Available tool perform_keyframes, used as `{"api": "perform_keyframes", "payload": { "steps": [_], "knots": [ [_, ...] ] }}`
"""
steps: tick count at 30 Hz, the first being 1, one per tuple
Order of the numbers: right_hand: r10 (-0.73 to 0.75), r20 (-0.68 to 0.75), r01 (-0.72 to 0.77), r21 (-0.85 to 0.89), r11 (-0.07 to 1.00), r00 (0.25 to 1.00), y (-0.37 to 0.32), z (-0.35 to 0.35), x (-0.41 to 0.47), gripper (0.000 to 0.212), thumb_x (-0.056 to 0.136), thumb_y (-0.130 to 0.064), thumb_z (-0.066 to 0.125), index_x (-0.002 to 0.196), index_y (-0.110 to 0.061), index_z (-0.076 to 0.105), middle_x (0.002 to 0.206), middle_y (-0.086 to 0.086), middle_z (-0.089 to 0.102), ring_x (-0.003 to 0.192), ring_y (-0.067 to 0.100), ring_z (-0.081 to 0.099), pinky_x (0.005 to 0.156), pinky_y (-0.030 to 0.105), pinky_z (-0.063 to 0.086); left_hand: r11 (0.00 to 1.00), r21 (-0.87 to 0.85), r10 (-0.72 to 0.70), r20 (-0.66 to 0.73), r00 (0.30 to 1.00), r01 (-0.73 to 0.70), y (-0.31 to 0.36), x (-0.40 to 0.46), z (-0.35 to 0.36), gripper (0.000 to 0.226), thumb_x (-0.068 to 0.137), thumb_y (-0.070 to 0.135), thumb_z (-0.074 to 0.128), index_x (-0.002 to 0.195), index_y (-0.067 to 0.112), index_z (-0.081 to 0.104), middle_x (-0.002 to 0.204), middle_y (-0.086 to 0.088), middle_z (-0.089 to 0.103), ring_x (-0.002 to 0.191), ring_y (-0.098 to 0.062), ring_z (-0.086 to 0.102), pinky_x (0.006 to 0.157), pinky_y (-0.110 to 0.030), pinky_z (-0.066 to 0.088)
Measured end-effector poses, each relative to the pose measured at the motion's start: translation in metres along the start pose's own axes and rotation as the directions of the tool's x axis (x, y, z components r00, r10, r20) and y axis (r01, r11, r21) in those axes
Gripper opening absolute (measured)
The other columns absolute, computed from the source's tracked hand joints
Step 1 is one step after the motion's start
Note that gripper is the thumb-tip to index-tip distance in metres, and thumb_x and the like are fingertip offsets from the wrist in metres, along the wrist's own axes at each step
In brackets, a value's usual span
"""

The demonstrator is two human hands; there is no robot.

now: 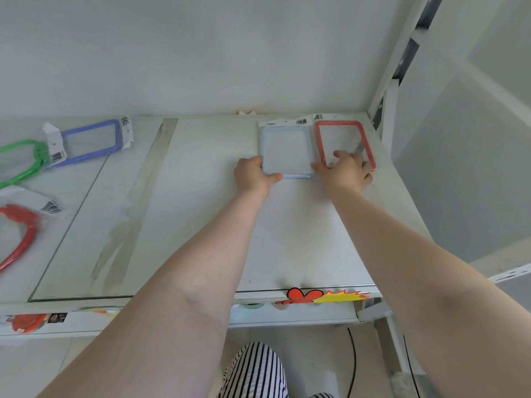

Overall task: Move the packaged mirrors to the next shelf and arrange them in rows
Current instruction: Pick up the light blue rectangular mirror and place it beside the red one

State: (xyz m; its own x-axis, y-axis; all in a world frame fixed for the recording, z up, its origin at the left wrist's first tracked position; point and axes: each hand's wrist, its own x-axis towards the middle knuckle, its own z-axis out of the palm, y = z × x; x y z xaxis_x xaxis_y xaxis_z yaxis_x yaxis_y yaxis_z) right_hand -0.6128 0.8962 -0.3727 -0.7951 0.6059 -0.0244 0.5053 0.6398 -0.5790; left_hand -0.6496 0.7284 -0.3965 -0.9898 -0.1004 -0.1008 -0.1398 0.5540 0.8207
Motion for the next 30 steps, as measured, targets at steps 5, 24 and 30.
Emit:
{"api": "perform_keyframes", "payload": {
  "steps": [5,24,30],
  "knots": [
    [-0.008,0.008,0.008,-0.012,1.000,1.000,0.0043,0.0073,-0.0037,0.056,0.079,-0.053,0.066,0.126,-0.024,0.057,0.142,0.003,0.042,0.136,0.029,0.028,0.110,0.041,0.020,0.992,0.116,0.059,-0.021,0.998,-0.056,0.0060,-0.0036,0.0016,0.035,0.065,0.019,0.081,0.094,0.008,0.067,0.111,-0.015,0.054,0.096,-0.029,0.060,0.088,-0.030,0.048],
    [0.058,-0.003,-0.057,0.095,0.994,0.998,0.0032,0.0098,-0.0003,0.041,0.077,-0.048,0.070,0.116,-0.035,0.063,0.139,-0.001,0.042,0.132,0.025,0.032,0.107,0.038,0.023,0.990,0.130,0.070,-0.091,0.993,-0.058,0.0049,0.0014,0.0107,0.052,0.069,0.035,0.079,0.116,0.020,0.064,0.117,-0.009,0.058,0.108,-0.029,0.056,0.097,-0.031,0.044],
    [0.059,0.000,-0.059,0.100,0.993,0.998,0.0025,0.0101,0.0003,0.042,0.077,-0.047,0.071,0.117,-0.034,0.063,0.138,-0.001,0.041,0.132,0.025,0.031,0.108,0.038,0.023,0.992,0.120,0.046,-0.079,0.996,-0.036,0.0055,0.0035,0.0090,0.059,0.071,0.041,0.076,0.125,0.023,0.059,0.121,-0.007,0.058,0.114,-0.027,0.054,0.099,-0.029,0.041]
  ]
}}
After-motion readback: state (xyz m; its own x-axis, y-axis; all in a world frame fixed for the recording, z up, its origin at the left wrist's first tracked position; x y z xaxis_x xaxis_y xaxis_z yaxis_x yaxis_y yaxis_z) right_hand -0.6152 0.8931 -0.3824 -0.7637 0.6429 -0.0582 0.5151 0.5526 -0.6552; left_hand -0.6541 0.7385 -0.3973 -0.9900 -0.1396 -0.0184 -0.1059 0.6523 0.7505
